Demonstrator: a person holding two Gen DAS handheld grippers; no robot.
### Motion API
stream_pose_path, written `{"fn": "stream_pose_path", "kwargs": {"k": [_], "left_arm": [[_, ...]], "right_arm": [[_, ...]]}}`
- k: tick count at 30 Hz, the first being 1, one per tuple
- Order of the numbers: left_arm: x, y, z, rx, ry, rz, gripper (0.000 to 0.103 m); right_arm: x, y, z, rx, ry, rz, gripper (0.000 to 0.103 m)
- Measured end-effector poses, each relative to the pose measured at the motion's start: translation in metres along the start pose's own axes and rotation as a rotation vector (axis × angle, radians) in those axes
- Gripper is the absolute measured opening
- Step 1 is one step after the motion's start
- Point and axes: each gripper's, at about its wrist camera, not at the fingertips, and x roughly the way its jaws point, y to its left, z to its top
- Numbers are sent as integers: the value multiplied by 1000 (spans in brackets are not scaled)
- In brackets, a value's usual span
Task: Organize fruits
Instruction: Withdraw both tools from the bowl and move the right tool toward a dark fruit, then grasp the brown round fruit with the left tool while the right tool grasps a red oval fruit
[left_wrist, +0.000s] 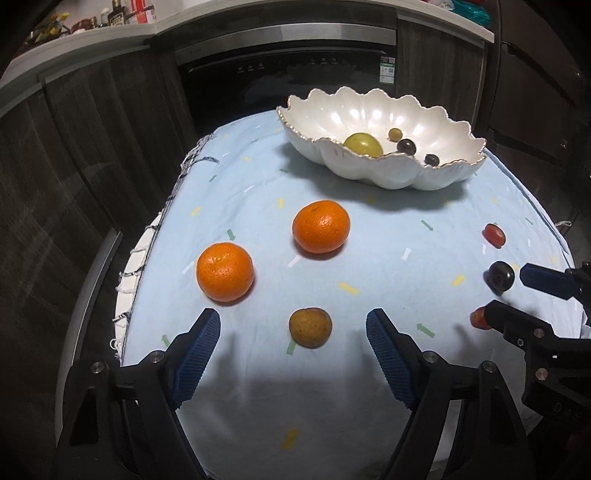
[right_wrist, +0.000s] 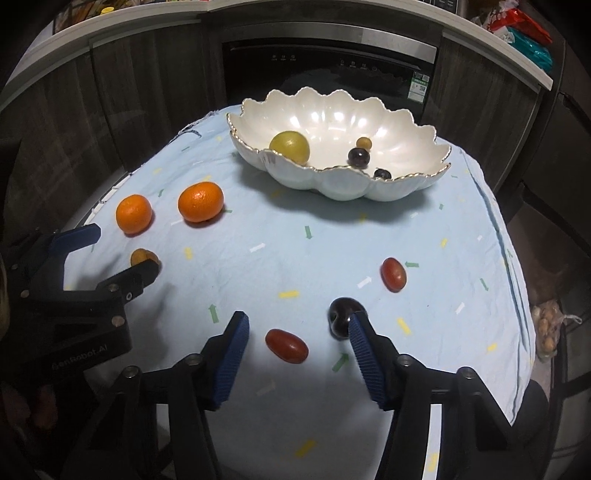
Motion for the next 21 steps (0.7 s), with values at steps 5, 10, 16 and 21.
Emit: {"fn": "stream_pose_path", "kwargs": {"k": [5, 10, 16, 21], "left_arm": [[9, -2, -1, 3, 27, -7, 73], [17, -4, -1, -2, 49, -17, 68], [27, -7, -3, -2, 85, -44, 54], [27, -7, -3, -2, 84, -55, 49]], "right_arm": [[5, 3, -3, -13, 20, 24, 49], [12, 1, -6, -6, 44, 38, 47], [21, -2, -8, 2, 73, 46, 45], [27, -3, -10, 10, 98, 51, 38]]}}
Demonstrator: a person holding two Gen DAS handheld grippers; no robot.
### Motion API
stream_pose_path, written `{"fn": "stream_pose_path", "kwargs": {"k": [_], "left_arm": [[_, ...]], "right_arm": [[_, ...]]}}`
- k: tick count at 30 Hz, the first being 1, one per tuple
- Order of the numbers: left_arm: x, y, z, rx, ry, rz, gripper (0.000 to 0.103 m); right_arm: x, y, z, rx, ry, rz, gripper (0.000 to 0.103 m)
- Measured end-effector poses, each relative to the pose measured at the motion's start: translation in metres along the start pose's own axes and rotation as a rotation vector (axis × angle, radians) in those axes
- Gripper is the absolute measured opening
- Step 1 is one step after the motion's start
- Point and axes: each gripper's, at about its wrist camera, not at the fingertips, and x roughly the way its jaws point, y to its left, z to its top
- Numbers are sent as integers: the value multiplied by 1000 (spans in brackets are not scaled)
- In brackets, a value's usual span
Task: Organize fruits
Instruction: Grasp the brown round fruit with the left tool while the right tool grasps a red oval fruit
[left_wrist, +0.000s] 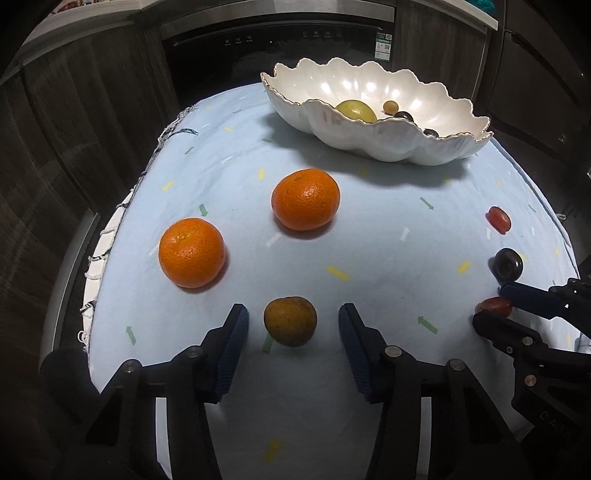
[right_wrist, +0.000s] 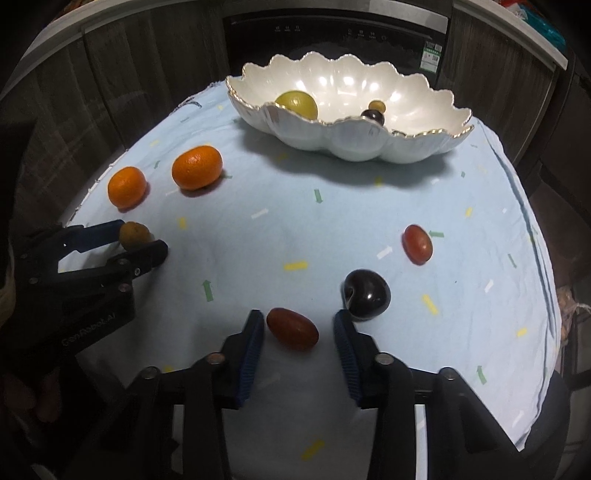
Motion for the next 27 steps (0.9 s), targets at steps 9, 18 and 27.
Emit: {"fn": "stream_pose_path", "kwargs": {"k": [9, 18, 27], "left_arm": [[-1, 1, 0, -8, 1, -21, 31], [-6, 0, 1, -5, -8, -24, 27], [-14, 0, 9, -5, -20, -37, 27]], "right_arm": [[-1, 1, 0, -11, -2, 8, 27], [-11, 2, 5, -11, -37, -3, 27], [-23, -2, 19, -8, -88, -19, 27]]}}
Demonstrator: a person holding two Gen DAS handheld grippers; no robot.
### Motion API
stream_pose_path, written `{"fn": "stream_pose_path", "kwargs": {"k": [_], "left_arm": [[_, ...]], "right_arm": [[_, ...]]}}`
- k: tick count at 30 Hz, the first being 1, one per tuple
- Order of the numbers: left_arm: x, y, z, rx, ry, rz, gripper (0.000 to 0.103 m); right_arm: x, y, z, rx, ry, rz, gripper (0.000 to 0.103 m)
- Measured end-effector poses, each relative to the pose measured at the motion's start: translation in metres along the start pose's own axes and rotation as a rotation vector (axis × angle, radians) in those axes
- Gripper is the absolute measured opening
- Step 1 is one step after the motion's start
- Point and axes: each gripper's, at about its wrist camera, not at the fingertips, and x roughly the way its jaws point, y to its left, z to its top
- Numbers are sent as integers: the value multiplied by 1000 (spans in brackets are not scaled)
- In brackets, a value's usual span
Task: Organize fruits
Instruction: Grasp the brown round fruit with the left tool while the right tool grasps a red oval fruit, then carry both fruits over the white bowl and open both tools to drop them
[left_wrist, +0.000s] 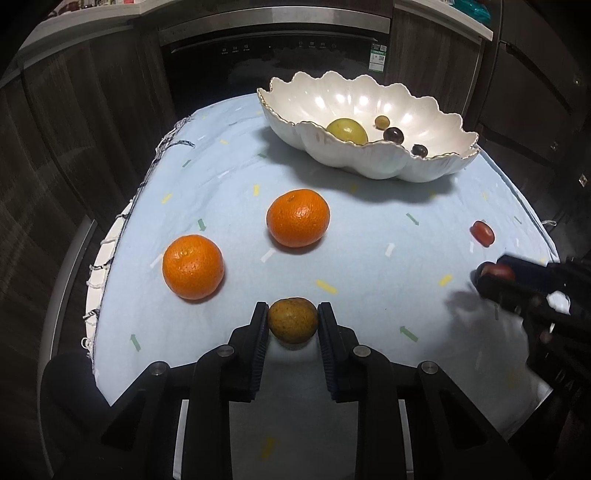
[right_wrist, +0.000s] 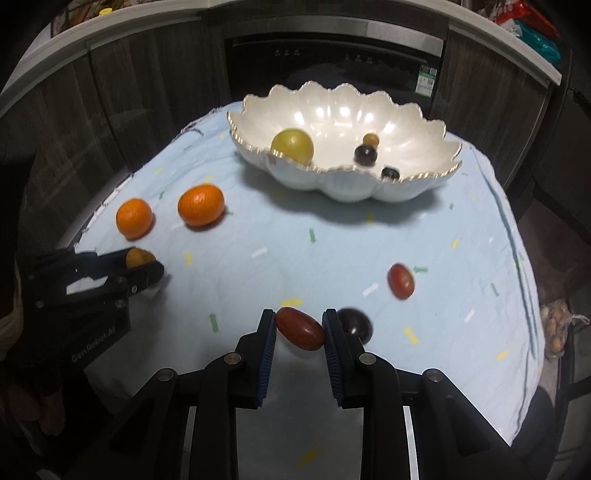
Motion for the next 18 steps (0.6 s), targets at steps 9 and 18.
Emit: {"fn": "stream_pose_path", "kwargs": {"k": [9, 18], "left_arm": [[-5, -7, 15, 18, -9, 3, 27], [-11, -13, 46, 25, -45, 12, 27]], "right_arm": [[-10, -13, 22, 27, -55, -18, 27], [-17, -28, 43, 53, -95, -22, 27]]}}
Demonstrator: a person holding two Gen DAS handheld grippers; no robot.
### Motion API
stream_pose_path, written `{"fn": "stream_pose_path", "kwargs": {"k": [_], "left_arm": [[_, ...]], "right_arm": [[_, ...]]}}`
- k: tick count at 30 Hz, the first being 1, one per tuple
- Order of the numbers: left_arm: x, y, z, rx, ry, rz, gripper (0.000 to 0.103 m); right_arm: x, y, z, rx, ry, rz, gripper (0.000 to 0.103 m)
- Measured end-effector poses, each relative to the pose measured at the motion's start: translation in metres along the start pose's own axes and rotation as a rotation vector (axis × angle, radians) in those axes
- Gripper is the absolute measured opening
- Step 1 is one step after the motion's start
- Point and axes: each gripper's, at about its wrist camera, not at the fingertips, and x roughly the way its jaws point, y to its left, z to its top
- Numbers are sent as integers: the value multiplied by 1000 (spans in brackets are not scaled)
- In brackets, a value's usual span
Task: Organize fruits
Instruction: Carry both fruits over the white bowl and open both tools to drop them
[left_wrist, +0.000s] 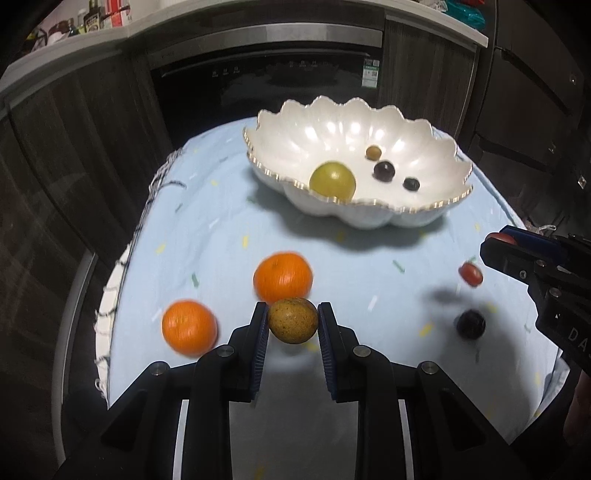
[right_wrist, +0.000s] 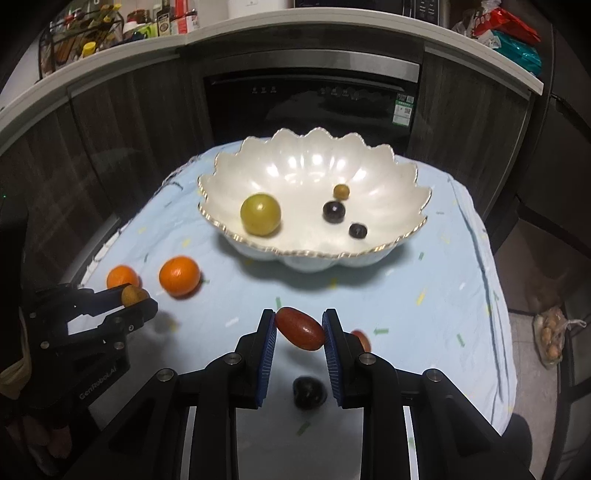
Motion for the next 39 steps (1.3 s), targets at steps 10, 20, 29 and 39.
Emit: {"fn": "stream_pose_path", "kwargs": {"k": [10, 20, 29, 39], "left_arm": [[1, -15, 40, 26, -40, -20, 27], [8, -18, 75, 41, -67, -36, 27], [23, -14, 98, 49, -63, -32, 27], [48, -2, 124, 52, -59, -18, 27]], "right_arm": [[-3, -28, 26, 42, -41, -32, 27], [2, -50, 50, 63, -67, -68, 27], [17, -55, 69, 73, -52, -63, 27], [39, -53, 86, 84, 2, -48, 27]]}}
